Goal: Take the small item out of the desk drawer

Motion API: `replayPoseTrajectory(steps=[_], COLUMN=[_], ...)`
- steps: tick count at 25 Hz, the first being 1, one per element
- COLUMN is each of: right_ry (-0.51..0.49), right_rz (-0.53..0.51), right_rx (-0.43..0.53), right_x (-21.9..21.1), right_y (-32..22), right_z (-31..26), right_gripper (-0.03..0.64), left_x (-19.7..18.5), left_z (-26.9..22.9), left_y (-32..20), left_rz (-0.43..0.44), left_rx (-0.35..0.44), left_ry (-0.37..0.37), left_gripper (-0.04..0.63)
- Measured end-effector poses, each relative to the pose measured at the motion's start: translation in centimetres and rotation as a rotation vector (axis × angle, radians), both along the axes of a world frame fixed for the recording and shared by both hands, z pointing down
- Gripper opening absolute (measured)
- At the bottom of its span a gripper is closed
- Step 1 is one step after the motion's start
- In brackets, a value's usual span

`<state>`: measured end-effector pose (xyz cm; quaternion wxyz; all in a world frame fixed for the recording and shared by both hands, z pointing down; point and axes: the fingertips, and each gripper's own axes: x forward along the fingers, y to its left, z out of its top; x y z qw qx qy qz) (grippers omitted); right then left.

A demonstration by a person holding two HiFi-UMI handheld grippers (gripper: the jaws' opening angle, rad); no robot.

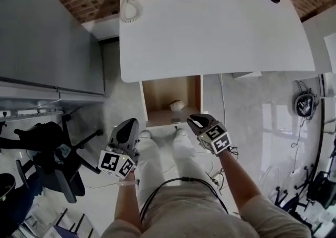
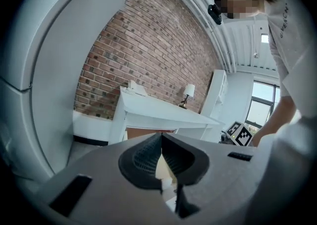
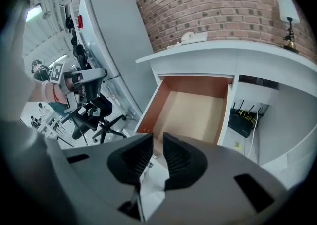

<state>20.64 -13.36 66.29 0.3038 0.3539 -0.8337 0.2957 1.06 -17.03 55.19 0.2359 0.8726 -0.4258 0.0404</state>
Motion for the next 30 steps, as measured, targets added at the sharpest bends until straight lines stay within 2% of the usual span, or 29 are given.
replayPoseTrajectory(steps=[5, 12, 21, 23, 30], right_ry=[0.044, 0.158, 0.412, 0.439, 0.534], right_rz=[-0.143, -0.354, -0.738, -0.776, -0.875], right_rx=[-0.025, -0.029, 0.052, 0.05, -0.045], right_x=[0.9, 0.9, -2.3, -2.5, -2.0], right_y=[-0.6, -1.3, -1.9, -2.3, -3.1], right_z=[2.1, 5.1, 10.9, 11.7, 15.3], right_gripper=[0.081, 0.098, 0.118, 0.129, 0.167], left_x=[2.9, 5.3, 4.9, 4.8, 4.6], left_z=[2.0, 5.1, 8.2, 8.8, 10.6], left_y=[1.4, 2.7, 1.3, 1.4, 2.1], left_rz=[-0.045, -0.055, -0.052, -0.059, -0.068], left_rx=[-0.021, -0.073, -0.079, -0.091, -0.125], left_ry=[0.013, 0.005, -0.004, -0.003, 0.005], left_gripper=[0.006, 0.005, 0.005, 0.005, 0.005])
